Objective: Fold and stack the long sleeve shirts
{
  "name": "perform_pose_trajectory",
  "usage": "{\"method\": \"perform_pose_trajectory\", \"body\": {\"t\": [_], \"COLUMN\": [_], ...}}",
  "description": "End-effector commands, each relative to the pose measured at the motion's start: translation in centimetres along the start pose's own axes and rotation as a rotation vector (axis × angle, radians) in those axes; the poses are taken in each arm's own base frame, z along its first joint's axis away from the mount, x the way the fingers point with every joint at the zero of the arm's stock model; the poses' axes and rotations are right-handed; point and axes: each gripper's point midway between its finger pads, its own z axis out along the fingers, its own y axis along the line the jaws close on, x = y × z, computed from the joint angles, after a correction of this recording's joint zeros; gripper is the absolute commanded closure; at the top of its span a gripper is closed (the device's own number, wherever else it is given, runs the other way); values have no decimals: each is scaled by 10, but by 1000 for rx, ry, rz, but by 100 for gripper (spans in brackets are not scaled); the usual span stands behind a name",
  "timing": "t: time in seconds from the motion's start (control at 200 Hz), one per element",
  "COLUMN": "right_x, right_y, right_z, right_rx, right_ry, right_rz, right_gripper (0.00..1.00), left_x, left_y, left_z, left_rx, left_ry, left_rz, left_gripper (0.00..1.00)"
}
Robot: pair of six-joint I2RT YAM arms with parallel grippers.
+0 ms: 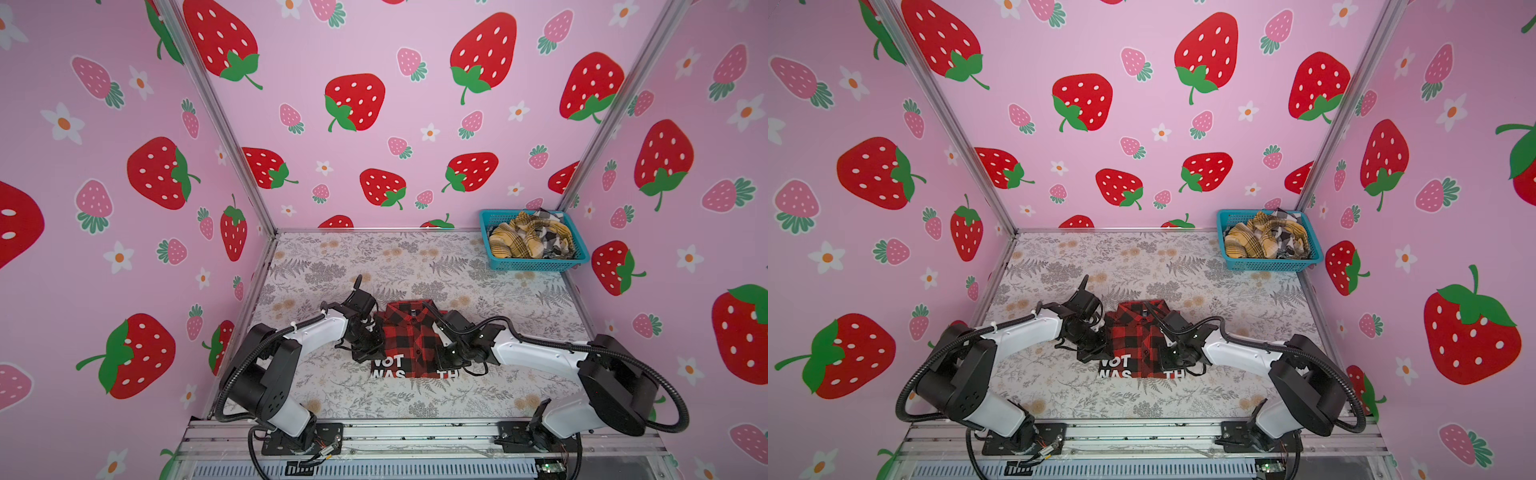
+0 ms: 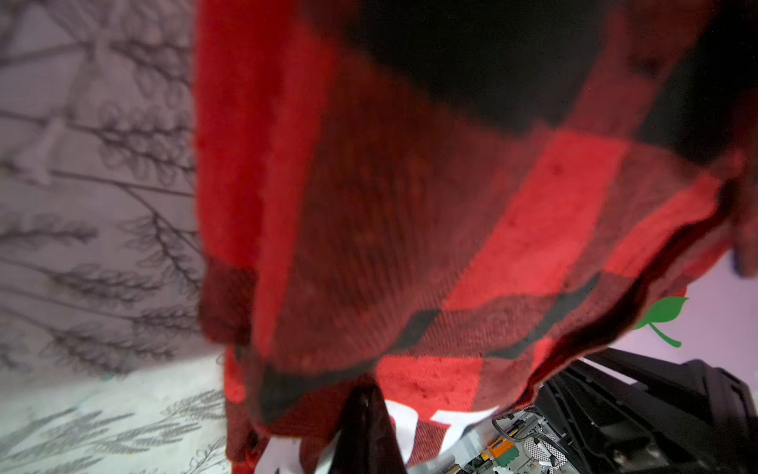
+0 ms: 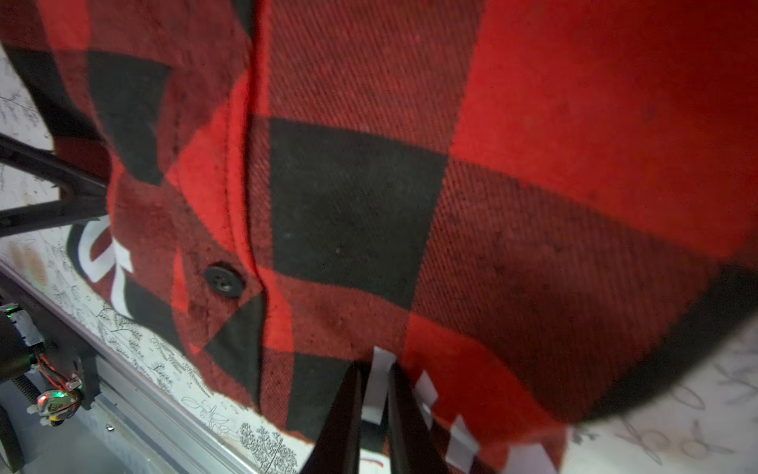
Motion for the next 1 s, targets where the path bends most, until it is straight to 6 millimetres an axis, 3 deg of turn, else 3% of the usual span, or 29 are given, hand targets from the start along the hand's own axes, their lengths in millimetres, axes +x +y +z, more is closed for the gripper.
{"method": "perform_pose_trajectory", "body": {"t": [0.0, 0.05, 0.095, 0.19, 0.28, 0.47, 0.62, 0.855, 0.995], "right_x": [-13, -23, -34, -60, -84, -123, -139, -128, -120], "right_y": [11, 15, 18, 20, 15, 2, -14, -42, -56], "right_z": [-12, -23, -33, -50, -60, -57, -40, -3, 9], "right_rx": [-17, -9, -5, -5, -1, -1, 22, 67, 97], "right_ry": [-48, -74, -103, -160, -201, -236, -216, -139, -127], "right_rz": [-10, -26, -38, -49, -37, -13, 11, 45, 61], "right_gripper": [83, 82, 82, 81, 80, 80, 81, 82, 83], "left_x": [-2, -10, -20, -46, -70, -105, -120, -130, -129], "left_y": [-9, -17, -26, -34, -41, -44, -32, -22, -20], "left_z": [-8, -24, -42, -70, -81, -66, -46, -25, -21], "left_rx": [19, 14, 14, 20, 48, 57, 35, 41, 48], "left_ry": [-9, -54, -104, -179, -205, -177, -155, -134, -126], "left_rz": [25, 52, 75, 76, 67, 47, 12, -29, -32], "left_gripper": [98, 87, 85, 86, 91, 100, 100, 100, 100]}}
